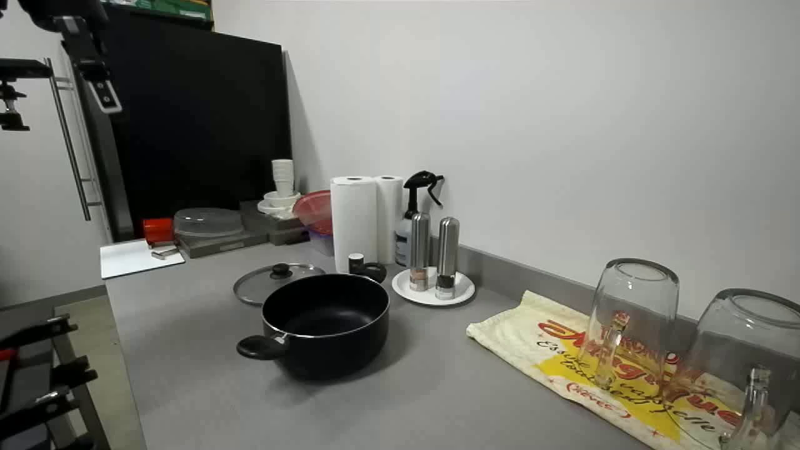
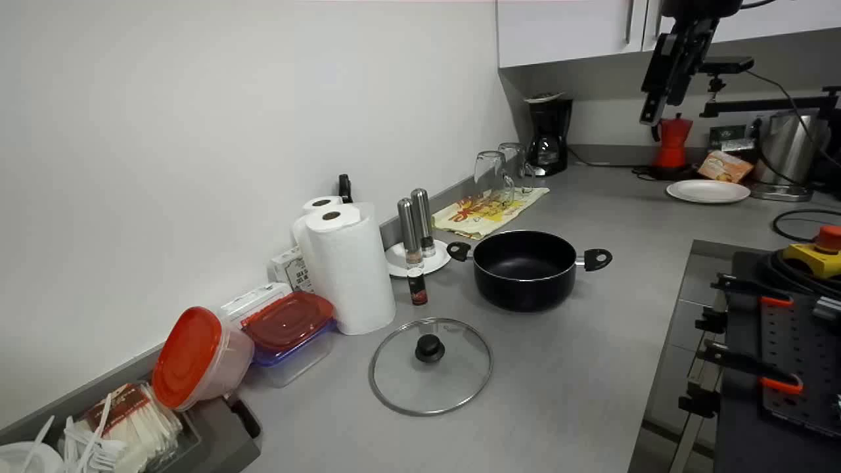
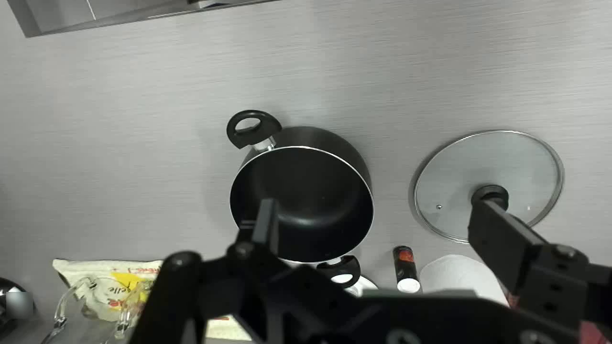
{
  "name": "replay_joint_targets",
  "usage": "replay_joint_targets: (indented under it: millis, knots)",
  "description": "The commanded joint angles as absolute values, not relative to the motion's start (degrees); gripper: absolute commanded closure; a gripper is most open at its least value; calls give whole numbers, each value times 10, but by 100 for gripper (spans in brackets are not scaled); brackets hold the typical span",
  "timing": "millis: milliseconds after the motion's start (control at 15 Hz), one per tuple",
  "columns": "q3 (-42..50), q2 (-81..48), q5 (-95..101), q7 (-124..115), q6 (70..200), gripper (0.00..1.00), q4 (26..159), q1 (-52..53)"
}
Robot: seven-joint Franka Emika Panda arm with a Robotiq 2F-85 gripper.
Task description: Put the glass lid on top of the black pot
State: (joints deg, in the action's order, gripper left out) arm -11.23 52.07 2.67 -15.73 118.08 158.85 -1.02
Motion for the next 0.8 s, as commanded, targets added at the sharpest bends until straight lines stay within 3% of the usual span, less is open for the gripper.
replay_joint_targets:
  millis: [0,533,733]
  knots:
    - [-109,520,30,-160,1179,0,1587,-7]
    - [-109,520,30,-160,1179,0,1587,-7]
    - [-127,462,53,-146,1200,0,1531,-7]
